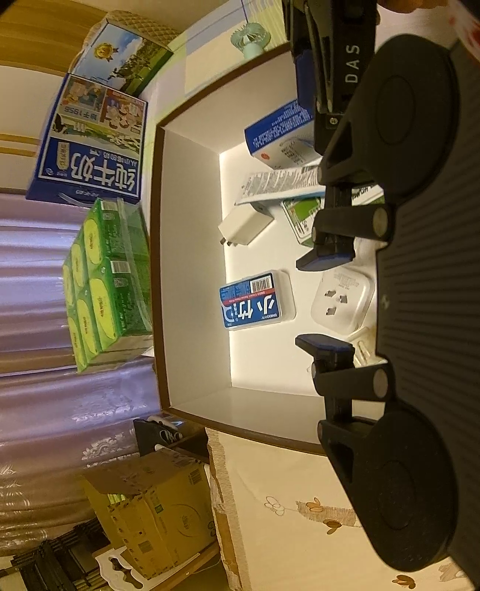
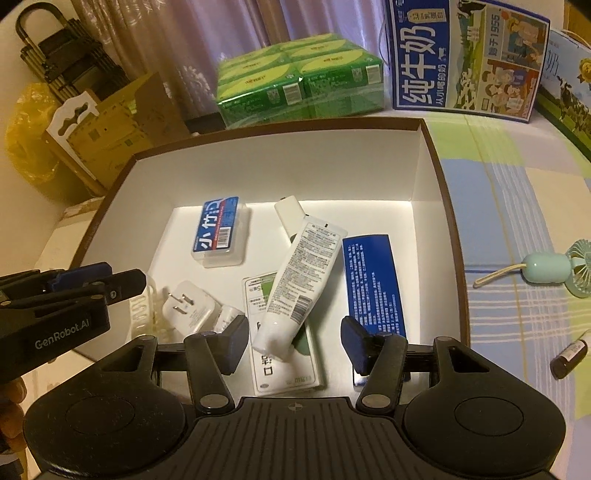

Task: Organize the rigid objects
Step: 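Open the left tool to drop the plug while the right tool releases the tube, then move both tools back toward the brown spray bottle and green fan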

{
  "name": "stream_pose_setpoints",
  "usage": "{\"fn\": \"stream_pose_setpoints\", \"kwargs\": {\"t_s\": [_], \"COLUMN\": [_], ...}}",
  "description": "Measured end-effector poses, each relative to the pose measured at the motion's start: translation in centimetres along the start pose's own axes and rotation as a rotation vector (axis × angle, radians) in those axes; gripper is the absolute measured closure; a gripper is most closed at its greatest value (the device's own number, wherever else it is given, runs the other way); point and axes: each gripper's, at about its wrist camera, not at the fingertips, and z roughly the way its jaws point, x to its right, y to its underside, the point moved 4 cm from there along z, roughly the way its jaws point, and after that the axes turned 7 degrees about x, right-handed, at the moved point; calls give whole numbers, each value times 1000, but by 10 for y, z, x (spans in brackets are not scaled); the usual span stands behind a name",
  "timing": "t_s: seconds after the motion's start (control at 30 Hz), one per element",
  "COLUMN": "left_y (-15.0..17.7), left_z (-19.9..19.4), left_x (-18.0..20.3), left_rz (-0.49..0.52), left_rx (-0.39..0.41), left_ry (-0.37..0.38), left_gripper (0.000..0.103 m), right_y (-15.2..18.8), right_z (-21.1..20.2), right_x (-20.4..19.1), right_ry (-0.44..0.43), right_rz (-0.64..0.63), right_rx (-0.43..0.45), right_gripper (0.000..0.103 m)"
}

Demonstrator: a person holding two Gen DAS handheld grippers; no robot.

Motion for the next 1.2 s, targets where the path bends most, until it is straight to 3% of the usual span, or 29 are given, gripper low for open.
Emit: {"fn": "stream_pose_setpoints", "kwargs": {"t_s": [0.5, 0.8, 1.2], "left_y": [16, 34, 39], "left_z": [-57, -80, -87], "left_x": [37, 76, 157], "left_rz": [-50, -57, -6], "left_rx": [52, 42, 26], "left_ry": [39, 74, 163], "left_gripper": [64, 64, 64], "right_y": [20, 29, 41], "right_z": [-60, -97, -125], "right_x": [31, 65, 139], "right_ry": [-61, -141, -88], "right_rz": [-76, -33, 26], "right_rx": [31, 51, 28], "right_gripper": [49, 47, 47]}}
